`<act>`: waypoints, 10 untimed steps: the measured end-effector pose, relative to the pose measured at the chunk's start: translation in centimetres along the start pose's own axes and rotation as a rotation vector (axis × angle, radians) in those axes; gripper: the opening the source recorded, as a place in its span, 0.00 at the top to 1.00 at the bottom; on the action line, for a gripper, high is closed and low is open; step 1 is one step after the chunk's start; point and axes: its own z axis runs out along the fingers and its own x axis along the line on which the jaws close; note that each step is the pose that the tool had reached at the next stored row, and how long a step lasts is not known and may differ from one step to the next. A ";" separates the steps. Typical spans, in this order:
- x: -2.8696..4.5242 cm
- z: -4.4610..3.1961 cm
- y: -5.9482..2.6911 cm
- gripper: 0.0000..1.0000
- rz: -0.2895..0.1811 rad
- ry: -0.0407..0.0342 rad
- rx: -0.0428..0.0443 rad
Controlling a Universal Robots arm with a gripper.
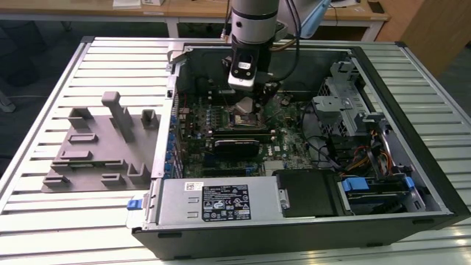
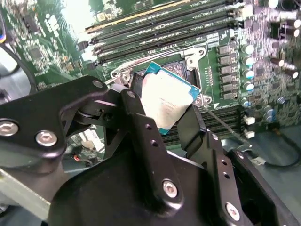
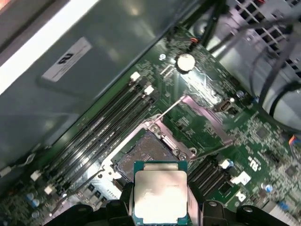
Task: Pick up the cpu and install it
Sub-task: 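Place the cpu into insertion slot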
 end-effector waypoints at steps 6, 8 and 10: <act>0.00 0.06 0.00 0.46 0.109 -0.0011 0.0039; 0.01 0.08 0.00 0.46 0.145 -0.0015 0.0052; 0.01 0.10 0.00 0.46 0.181 -0.0019 0.0065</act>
